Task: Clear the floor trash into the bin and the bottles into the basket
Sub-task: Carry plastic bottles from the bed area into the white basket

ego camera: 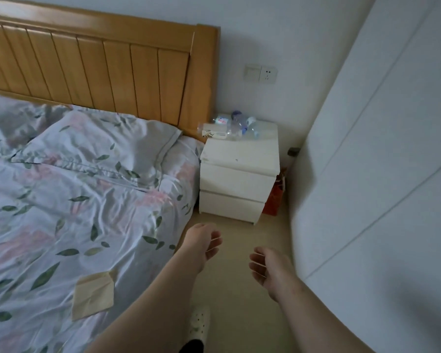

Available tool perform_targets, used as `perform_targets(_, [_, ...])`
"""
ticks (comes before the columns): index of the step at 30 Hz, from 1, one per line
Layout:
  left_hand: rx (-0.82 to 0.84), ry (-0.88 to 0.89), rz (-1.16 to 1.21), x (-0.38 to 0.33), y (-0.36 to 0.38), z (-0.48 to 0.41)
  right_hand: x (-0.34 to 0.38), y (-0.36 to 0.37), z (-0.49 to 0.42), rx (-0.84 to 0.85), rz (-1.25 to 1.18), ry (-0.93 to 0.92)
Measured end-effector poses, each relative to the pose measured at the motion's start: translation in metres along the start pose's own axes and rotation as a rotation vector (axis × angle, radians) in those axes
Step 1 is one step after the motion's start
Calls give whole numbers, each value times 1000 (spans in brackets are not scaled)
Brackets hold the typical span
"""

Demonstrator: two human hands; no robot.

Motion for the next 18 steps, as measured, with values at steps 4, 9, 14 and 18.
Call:
perform_targets(4, [27, -3, -36, -65, 36, -66, 60, 30, -58, -38, 4, 3])
perform_targets(9, [52, -26, -77, -120, 73, -129, 110, 55, -118, -72, -65, 47])
perform_targets(14, [39, -47, -85, -151, 89, -184, 145, 83, -168, -35, -122, 132])
perform_targets(18, [-32, -111, -65, -178, 115, -233, 191, 100, -220, -22, -129, 165])
Point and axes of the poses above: each hand's wrist, its own z-axis away from the middle knuckle, its own y-axis out of the palm, x = y × z, the point moved 3 cm from there along -z, towards the middle knuckle, and after that the axes turned 4 degrees about -x, right-handed, at the moved point
